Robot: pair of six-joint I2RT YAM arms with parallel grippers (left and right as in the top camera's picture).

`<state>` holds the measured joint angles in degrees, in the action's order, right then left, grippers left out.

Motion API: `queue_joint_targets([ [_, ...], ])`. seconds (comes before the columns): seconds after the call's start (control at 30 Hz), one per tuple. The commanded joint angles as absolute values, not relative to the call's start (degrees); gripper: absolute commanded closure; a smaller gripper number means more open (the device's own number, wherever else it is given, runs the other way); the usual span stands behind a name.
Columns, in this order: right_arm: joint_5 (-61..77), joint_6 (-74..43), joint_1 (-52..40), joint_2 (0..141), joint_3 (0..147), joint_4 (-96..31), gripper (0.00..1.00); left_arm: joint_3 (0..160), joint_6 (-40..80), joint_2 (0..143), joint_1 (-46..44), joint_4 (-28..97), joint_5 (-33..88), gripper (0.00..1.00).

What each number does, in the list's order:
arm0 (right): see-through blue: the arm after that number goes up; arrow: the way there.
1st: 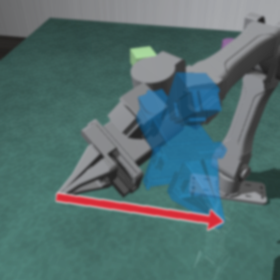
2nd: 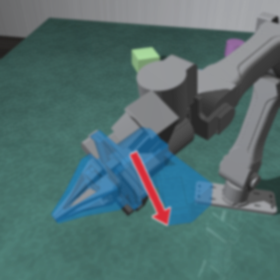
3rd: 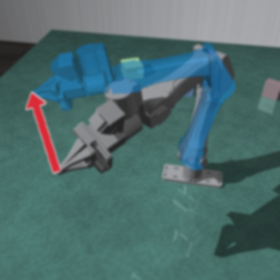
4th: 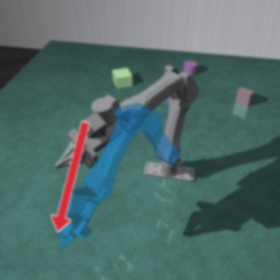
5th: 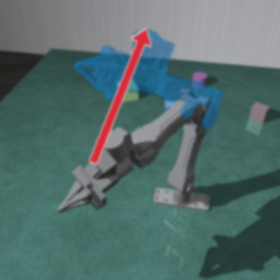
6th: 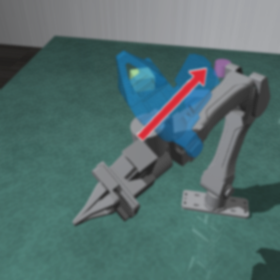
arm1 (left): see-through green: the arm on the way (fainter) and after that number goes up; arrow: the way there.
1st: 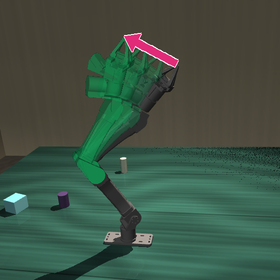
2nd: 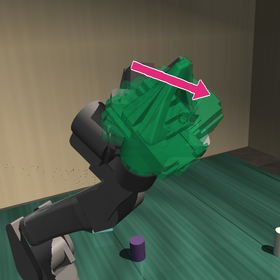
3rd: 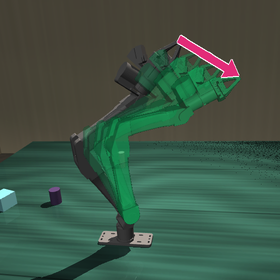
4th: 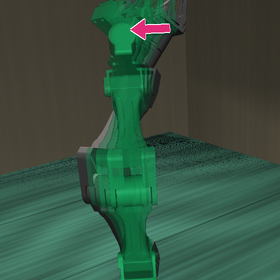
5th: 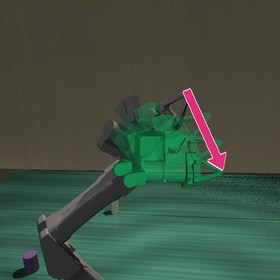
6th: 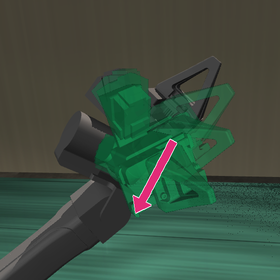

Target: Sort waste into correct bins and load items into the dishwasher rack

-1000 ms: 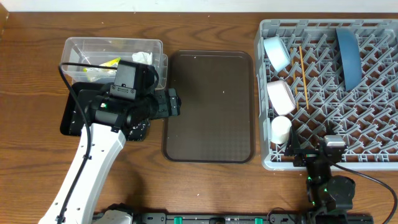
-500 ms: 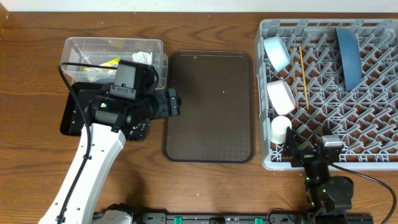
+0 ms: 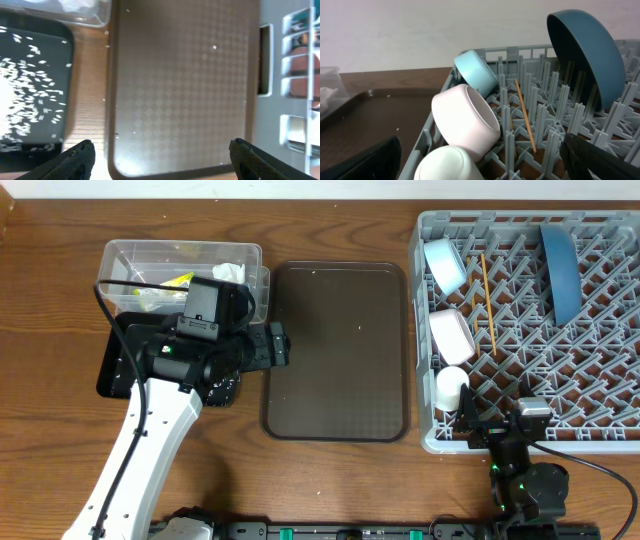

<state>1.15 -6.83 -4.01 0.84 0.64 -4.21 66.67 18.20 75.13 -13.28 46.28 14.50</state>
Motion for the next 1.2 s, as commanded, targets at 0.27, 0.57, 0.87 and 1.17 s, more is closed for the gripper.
queue_joint_targets([
  [0.27, 1.4, -7.5, -4.5, 0.3, 0.3, -4.1, 0.01, 53.4, 2.6, 56.0, -9.4, 27.0, 5.5, 0.12],
  [0.57, 1.4, -7.5, -4.5, 0.3, 0.3, -4.1, 0.01, 28.2, 2.0, 31.7, -0.8, 6.7, 6.9, 0.12],
  [0.87, 1.4, -7.5, -4.5, 0.3, 0.3, -4.1, 0.01, 9.3, 0.4, 12.6, 0.3, -2.3, 7.0, 0.12],
  [1.17, 1.4, -7.5, -4.5, 0.3, 0.3, -4.1, 0.01, 0.4, 0.4, 2.3, 0.3, -3.7, 7.3, 0.12],
])
